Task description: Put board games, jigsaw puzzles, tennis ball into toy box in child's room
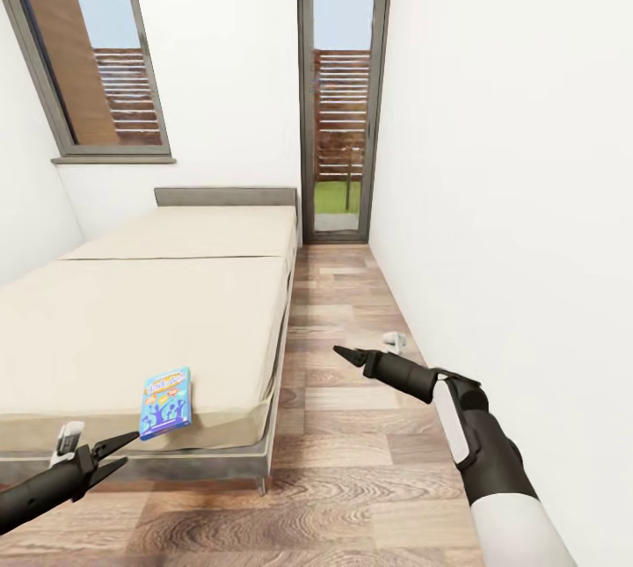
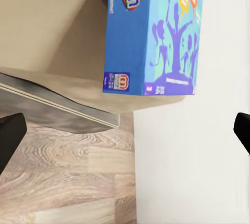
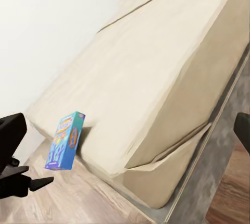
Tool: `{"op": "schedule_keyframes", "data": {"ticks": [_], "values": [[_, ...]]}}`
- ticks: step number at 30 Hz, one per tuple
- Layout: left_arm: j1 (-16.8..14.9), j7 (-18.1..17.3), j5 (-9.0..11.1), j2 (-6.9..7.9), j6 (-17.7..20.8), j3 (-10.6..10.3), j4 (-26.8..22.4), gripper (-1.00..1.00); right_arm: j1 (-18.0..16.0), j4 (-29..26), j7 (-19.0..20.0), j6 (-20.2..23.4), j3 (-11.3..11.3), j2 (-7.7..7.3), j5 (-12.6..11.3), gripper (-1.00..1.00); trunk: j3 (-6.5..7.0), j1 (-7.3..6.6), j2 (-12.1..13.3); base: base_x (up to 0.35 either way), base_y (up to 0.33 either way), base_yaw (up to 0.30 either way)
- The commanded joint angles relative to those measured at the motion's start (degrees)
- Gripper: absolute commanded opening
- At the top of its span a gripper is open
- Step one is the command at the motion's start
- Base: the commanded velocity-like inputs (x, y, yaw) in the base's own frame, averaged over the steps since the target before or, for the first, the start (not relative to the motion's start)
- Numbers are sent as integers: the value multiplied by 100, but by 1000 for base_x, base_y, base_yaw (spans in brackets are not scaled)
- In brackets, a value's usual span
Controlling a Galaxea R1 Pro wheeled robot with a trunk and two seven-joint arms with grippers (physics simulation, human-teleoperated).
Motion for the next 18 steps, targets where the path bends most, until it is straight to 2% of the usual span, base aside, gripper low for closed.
{"op": "schedule_keyframes", "data": {"ticks": [1,3,5,9,11,18], "values": [[-1,-27,18,-7,37,3,5,100,-3,-24,73,60,-20,-16,-44,100,-6,-1,-2,0,0,0],[-1,-44,20,-18,40,3,8,100,-3,-40,133,80,-28,-40,-74,100,-6,-1,-2,0,0,0],[0,-55,21,-37,41,3,13,100,-3,-35,163,80,-32,-39,-92,100,-42,43,-82,0,0,0],[-1,-152,22,-88,49,1,18,100,-3,-31,176,66,-23,-5,-93,100,-130,53,-88,0,0,0],[1,-284,22,-99,50,0,19,100,-3,-27,176,63,-21,2,-96,100,-174,58,-90,0,0,0],[-2,-699,14,-105,51,-6,19,100,-3,-23,167,48,-20,9,-99,100,-197,61,-92,0,0,0]]}}
